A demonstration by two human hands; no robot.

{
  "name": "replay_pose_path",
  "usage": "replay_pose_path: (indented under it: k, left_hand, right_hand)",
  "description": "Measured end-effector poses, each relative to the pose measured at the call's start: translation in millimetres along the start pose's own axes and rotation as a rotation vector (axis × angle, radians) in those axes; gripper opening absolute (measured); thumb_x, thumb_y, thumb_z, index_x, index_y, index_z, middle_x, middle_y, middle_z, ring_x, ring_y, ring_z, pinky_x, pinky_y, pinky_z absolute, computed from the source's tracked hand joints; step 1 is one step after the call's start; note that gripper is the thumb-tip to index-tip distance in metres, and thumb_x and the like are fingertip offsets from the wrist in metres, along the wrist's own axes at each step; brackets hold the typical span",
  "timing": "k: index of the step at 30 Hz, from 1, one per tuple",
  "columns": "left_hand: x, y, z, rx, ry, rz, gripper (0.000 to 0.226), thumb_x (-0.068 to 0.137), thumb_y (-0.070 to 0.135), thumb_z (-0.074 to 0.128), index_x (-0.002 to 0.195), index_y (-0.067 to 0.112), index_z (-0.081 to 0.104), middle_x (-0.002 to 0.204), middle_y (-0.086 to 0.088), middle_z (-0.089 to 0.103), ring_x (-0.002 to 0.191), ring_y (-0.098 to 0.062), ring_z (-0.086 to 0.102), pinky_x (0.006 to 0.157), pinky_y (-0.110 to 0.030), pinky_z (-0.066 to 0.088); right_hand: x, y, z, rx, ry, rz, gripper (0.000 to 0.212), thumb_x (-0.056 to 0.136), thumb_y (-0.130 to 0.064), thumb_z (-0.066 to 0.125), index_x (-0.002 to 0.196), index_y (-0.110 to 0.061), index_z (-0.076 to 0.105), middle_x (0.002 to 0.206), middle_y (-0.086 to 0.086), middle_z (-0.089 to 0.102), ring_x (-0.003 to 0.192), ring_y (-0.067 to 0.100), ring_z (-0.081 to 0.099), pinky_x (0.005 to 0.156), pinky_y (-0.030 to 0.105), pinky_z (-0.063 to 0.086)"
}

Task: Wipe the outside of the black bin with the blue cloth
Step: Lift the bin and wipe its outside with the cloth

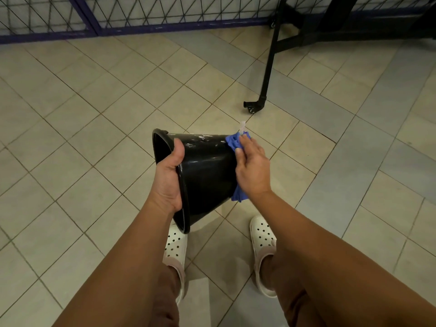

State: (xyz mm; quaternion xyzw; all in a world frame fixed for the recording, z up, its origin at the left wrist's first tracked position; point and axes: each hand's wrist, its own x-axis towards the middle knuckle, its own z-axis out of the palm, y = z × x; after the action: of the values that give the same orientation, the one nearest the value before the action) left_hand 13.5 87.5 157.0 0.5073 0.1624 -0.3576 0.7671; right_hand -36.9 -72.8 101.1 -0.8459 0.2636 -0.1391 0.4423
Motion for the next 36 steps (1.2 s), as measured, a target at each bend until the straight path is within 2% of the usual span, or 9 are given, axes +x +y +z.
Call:
replay_pose_path:
  k: [6,10,12,17,20,22,26,32,36]
  left_hand:
    - [2,1,3,-0.012,-0.119,-0.011,0.054,0.078,0.046,0.061,0.117,0.009,0.067,0.111,-0.016,0.073,0.098,-0.033,0.073,0.073,-0.043,0.06]
    - [6,-3,2,0.029,-0.17,0.013,0.078,0.057,0.042,0.085,0.124,0.007,0.064,0.119,-0.019,0.069,0.108,-0.037,0.068,0.084,-0.049,0.057]
    - [8,-5,0,0.051,-0.208,0.005,0.088,0.044,0.039,0.093,0.121,0.006,0.065,0.114,-0.017,0.071,0.105,-0.034,0.069,0.081,-0.045,0.058]
    - [12,-3,-10,0.106,-0.306,-0.096,0.074,0.034,0.028,0.095,0.103,0.011,0.077,0.107,-0.014,0.073,0.099,-0.031,0.071,0.08,-0.042,0.059]
    - [10,3,-7,0.1,-0.225,-0.092,0.065,0.054,0.036,0.088,0.11,0.009,0.07,0.108,-0.015,0.072,0.097,-0.032,0.071,0.08,-0.044,0.057]
    - [9,5,-2,0.101,-0.106,-0.086,0.053,0.074,0.049,0.071,0.11,0.011,0.069,0.105,-0.014,0.075,0.094,-0.032,0.072,0.083,-0.046,0.055]
    - [7,5,-3,0.092,0.002,-0.08,0.06,0.09,0.063,0.047,0.116,0.013,0.068,0.106,-0.013,0.076,0.093,-0.031,0.074,0.079,-0.045,0.056]
    - [8,9,-6,0.01,0.097,-0.06,0.078,0.086,0.075,0.043,0.128,0.012,0.063,0.119,-0.018,0.071,0.105,-0.038,0.07,0.092,-0.055,0.053]
    - [7,14,-9,-0.071,0.079,-0.071,0.084,0.087,0.078,0.034,0.123,0.008,0.064,0.116,-0.021,0.071,0.104,-0.039,0.07,0.082,-0.05,0.057]
  right_hand:
    - [0,-2,4,0.066,-0.05,-0.236,0.036,0.095,-0.018,0.047,0.13,-0.014,0.054,0.134,0.005,0.055,0.133,0.02,0.04,0.111,0.048,0.031]
    - [16,3,-9,-0.029,-0.05,-0.052,0.038,0.099,-0.024,0.041,0.137,-0.019,0.046,0.139,0.003,0.049,0.136,0.02,0.032,0.114,0.036,0.025]
    - [19,4,-11,-0.031,-0.06,0.003,0.039,0.1,-0.025,0.041,0.137,-0.019,0.045,0.139,0.002,0.049,0.135,0.019,0.032,0.111,0.03,0.024]
    - [23,8,-14,-0.048,0.012,0.025,0.033,0.098,-0.019,0.043,0.13,-0.015,0.052,0.121,0.002,0.06,0.115,0.02,0.042,0.095,0.022,0.032]
    - [22,10,-15,-0.072,-0.001,0.034,0.031,0.097,-0.018,0.046,0.126,-0.014,0.055,0.117,0.001,0.061,0.108,0.02,0.043,0.09,0.02,0.032]
    - [20,11,-14,-0.027,-0.008,0.06,0.027,0.095,-0.021,0.051,0.121,-0.016,0.056,0.109,-0.004,0.059,0.105,0.015,0.046,0.088,0.021,0.034]
    - [17,20,-14,-0.147,0.086,0.028,0.019,0.093,-0.03,0.052,0.102,-0.016,0.06,0.097,-0.003,0.061,0.096,0.018,0.053,0.092,0.042,0.042]
    - [-13,22,5,0.01,0.002,-0.026,0.029,0.095,-0.019,0.048,0.123,-0.01,0.05,0.131,0.006,0.047,0.122,0.019,0.045,0.105,0.039,0.04]
    - [-15,14,9,-0.005,-0.052,-0.248,0.033,0.096,-0.021,0.045,0.125,-0.011,0.054,0.138,0.006,0.049,0.134,0.021,0.035,0.112,0.041,0.03]
